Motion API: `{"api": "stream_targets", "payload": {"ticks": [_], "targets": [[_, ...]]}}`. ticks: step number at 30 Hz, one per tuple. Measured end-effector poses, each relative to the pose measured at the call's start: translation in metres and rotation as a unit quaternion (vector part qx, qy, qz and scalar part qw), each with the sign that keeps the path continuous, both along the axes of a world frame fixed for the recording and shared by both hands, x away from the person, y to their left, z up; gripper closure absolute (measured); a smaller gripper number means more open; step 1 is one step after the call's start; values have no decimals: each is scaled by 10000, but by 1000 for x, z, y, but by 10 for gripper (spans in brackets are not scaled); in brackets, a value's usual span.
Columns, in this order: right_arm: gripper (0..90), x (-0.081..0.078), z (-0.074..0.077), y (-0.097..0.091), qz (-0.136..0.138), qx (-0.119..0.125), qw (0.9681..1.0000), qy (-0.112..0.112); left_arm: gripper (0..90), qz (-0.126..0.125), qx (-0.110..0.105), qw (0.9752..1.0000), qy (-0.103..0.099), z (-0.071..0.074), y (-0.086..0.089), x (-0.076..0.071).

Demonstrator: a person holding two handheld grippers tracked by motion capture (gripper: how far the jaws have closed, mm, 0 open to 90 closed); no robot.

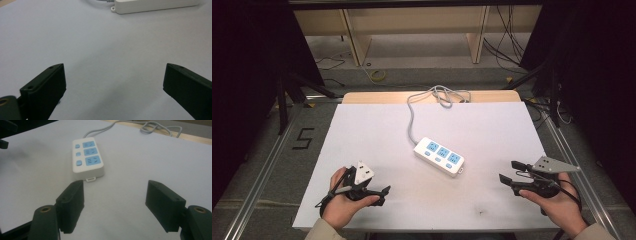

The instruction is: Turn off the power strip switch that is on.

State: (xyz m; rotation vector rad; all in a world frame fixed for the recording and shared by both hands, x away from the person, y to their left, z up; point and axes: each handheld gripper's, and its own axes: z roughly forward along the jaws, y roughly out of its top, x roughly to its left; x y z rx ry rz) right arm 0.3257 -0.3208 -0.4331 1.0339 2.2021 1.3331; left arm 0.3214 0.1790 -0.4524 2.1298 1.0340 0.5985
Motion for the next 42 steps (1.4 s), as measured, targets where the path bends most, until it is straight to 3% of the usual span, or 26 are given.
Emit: {"api": "stream_targets", "payload": {"ticks": [6,12,13,15,17,18,19,20,22,42], "targets": [[331,-2,1,3,47,-10,10000,-51,41,59,-5,10000,-60,0,6,-1],[464,-1,1,7,210,-16,9997,105,50,136,-18,9999,-83,0,8,1],[538,1,2,8,220,-38,9997,90,50,135,-16,9999,-92,0,7,1],[581,1,3,9,208,-47,9997,69,51,114,0,9999,-69,1,6,0],[729,1,4,11,255,-217,9994,-17,53,121,4,9999,-76,0,6,1],[729,1,4,11,255,-217,9994,-17,53,116,21,9999,-79,-1,6,1],[815,0,4,13,303,-300,9991,-58,55,119,23,9999,-81,-1,5,1],[815,0,4,13,303,-300,9991,-58,55,114,28,9999,-76,-1,5,1],[900,1,5,16,347,-403,9986,-81,55,118,31,9999,-73,-1,5,1],[900,18,10,39,423,-509,9978,32,58,139,-10,9999,-97,-1,3,1]]}}
